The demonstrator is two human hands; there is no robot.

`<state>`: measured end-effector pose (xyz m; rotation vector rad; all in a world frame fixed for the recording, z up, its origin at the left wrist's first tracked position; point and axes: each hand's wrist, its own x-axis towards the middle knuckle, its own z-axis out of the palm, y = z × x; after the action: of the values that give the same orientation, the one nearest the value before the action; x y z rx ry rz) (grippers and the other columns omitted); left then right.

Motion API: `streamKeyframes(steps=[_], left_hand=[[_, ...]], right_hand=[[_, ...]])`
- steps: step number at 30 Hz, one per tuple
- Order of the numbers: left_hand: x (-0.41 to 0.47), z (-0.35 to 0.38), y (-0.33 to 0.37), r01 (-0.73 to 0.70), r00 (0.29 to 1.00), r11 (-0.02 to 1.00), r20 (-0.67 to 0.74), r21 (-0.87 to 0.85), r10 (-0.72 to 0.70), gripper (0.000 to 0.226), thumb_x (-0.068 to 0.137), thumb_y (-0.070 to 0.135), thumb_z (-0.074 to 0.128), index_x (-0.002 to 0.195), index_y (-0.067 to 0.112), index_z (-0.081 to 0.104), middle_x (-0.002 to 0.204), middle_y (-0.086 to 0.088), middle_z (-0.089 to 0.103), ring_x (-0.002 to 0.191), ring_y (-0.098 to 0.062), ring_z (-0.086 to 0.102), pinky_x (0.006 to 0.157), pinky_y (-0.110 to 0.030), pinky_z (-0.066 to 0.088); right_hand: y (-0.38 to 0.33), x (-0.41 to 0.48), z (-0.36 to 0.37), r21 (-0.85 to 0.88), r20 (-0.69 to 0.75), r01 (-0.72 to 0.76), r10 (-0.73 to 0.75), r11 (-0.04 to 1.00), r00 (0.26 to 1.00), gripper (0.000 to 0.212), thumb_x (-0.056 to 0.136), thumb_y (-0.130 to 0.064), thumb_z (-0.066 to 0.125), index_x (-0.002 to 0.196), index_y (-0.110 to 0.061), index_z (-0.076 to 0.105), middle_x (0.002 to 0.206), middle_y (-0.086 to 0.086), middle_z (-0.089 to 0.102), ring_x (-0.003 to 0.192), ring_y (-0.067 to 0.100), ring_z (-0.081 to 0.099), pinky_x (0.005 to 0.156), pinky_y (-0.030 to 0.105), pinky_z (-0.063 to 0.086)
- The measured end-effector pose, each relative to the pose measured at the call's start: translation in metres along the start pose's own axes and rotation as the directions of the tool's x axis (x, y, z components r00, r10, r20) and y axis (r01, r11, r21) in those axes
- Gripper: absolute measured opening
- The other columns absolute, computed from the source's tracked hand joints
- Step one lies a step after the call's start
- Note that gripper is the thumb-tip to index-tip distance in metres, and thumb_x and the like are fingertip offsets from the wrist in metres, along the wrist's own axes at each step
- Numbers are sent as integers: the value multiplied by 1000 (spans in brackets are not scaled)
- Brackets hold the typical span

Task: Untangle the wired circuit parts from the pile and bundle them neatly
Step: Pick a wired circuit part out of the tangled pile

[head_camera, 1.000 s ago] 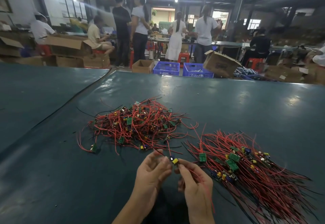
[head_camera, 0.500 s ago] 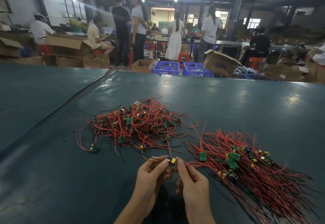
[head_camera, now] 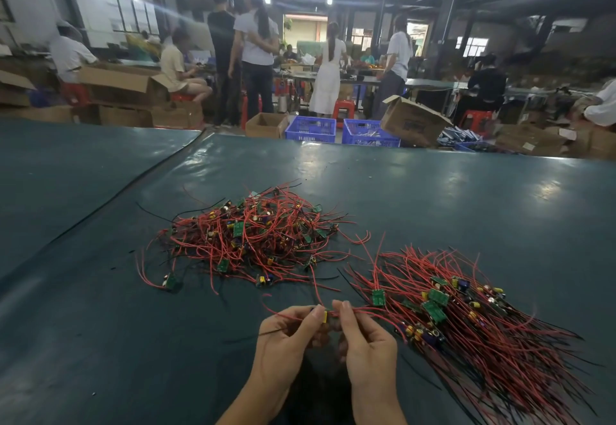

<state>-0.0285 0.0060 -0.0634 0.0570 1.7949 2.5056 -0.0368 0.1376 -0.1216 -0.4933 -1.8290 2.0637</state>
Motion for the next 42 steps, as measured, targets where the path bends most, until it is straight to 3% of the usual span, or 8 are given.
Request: streamKeyframes(steps=[8,12,15,19,24,33,38,42], left_hand=[[1,-5,5,-28,998,999,-56,-36,26,18,71,21,70,76,4,74,69,-18,68,57,-20,62,54,-23,52],[2,-6,3,-46,997,998,-66,-50,43,20,70,20,70,76,2,73,68,-19,67,55,-19,61,53,-23,52],[2,-4,2,-56,998,998,-40,-40,54,19,71,19,70,77,2,74,68,-19,68,56,-19,62,55,-24,53],[0,-4,4,-56,996,998,77,30,54,19,74,22,71,80,5,77,70,-17,70,60,-17,64,58,-23,52],[-1,-2,5,-66,995,997,76,51,62,15,73,20,70,77,7,77,72,-15,72,61,-17,65,58,-22,53],[5,-7,4,-37,999,997,-17,-69,36,13,71,17,68,71,6,76,68,-17,68,55,-17,62,54,-21,53],[11,-11,9,27,992,956,-107,-293,-61,32,75,31,60,83,1,65,72,-12,71,56,-17,66,51,-22,55],[12,-15,17,128,986,913,-52,-387,-160,39,81,45,52,70,9,59,64,-9,63,51,-19,61,50,-27,50]], right_hand=[[-57,-16,-12,392,-104,-75,125,917,987,21,90,-18,65,77,-12,80,58,-2,63,39,3,39,35,18,33],[-67,-24,-5,420,-130,-60,126,906,984,22,90,-22,65,75,-15,79,59,-2,60,39,4,36,35,19,31],[-66,-38,7,256,-32,-30,40,966,999,20,81,-32,71,66,-20,77,49,-2,52,37,4,36,37,19,32],[-62,-51,22,85,70,91,-97,992,993,30,88,-19,68,62,-31,79,45,-1,58,40,2,51,43,12,39],[-66,-45,17,184,-9,-51,53,982,999,22,89,-23,65,75,-20,81,50,-1,57,38,2,42,39,16,35],[-72,-24,-11,414,-147,-17,85,910,985,21,90,-19,64,78,-15,81,58,-1,63,39,2,35,35,17,30],[-70,-35,-5,373,88,-16,-18,928,996,26,76,-34,68,81,-12,81,60,6,59,41,6,38,38,18,33],[-71,-39,-1,419,182,-29,-52,908,982,76,54,-77,76,89,-9,80,61,6,59,43,9,42,39,21,34]])
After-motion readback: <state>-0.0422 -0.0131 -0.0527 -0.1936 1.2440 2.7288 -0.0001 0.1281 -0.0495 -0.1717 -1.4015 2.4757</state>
